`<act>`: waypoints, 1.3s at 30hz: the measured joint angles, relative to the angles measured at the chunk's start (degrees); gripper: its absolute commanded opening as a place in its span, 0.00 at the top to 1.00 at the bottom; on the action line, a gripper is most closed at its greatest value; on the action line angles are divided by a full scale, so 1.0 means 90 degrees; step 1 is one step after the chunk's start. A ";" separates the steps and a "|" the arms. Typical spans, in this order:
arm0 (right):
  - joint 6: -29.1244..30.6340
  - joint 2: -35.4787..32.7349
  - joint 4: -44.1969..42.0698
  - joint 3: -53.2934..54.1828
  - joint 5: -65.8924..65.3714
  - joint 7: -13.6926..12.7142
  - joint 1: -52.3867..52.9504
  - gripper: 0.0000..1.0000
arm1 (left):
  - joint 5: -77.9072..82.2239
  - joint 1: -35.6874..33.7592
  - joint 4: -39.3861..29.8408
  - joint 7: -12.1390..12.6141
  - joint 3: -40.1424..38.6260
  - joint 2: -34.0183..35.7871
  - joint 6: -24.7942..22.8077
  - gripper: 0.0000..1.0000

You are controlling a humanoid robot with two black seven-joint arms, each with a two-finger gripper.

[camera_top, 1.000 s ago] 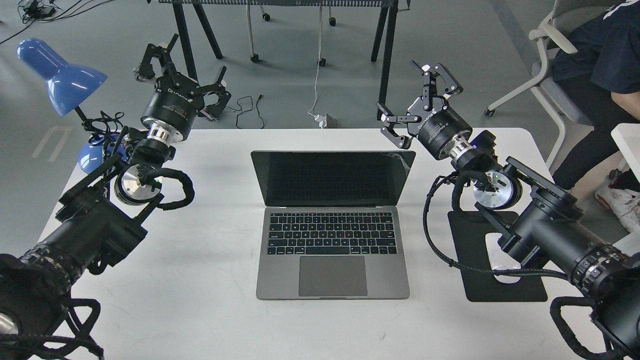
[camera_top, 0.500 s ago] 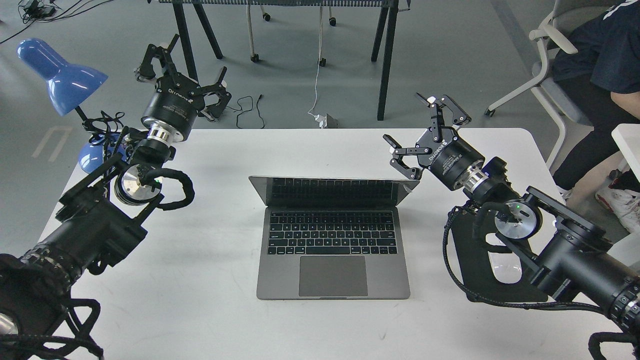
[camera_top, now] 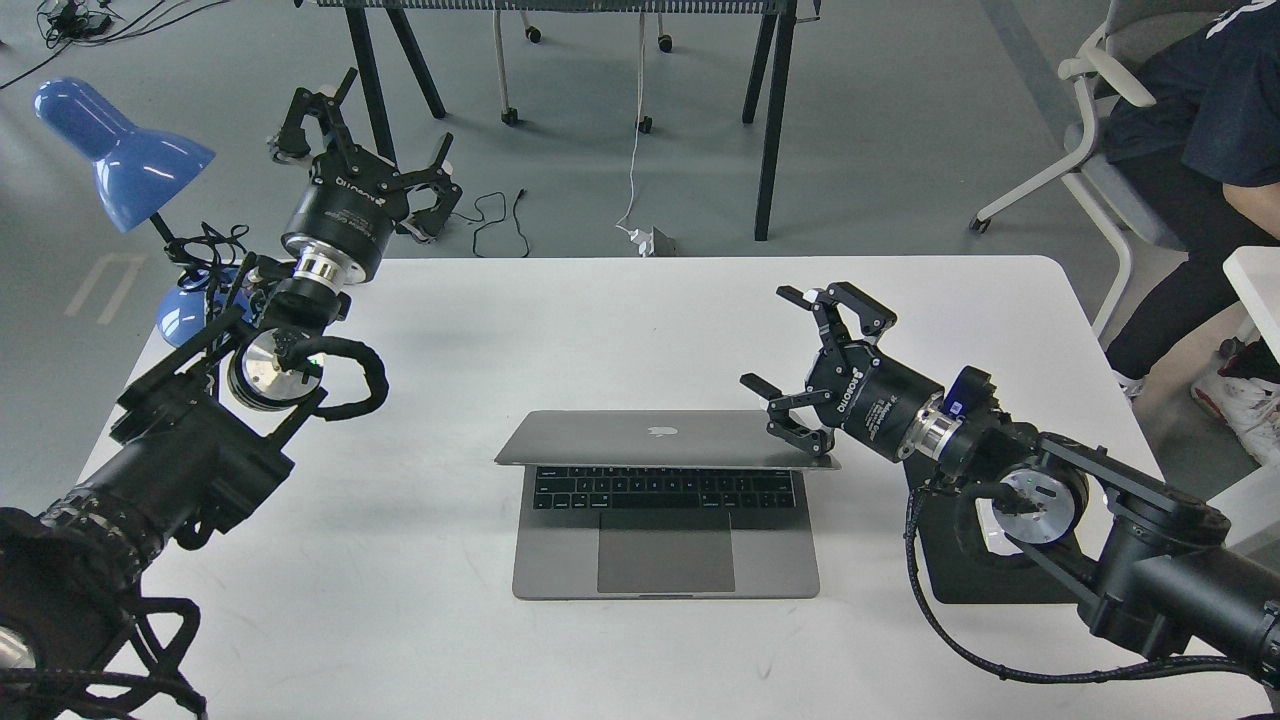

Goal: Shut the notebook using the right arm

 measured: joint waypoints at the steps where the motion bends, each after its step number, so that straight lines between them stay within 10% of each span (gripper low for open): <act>1: 0.0000 0.0007 -0.0006 -0.0068 -0.0112 0.0000 -0.0014 0.00 | 0.0000 0.0000 0.0000 0.0000 0.0000 0.0000 0.0000 0.00; 39: -0.0303 0.0110 -0.0133 -0.0336 -0.2709 0.0010 -0.0534 0.00 | -0.0001 0.0002 0.0000 -0.0005 -0.0015 -0.0002 0.0000 0.00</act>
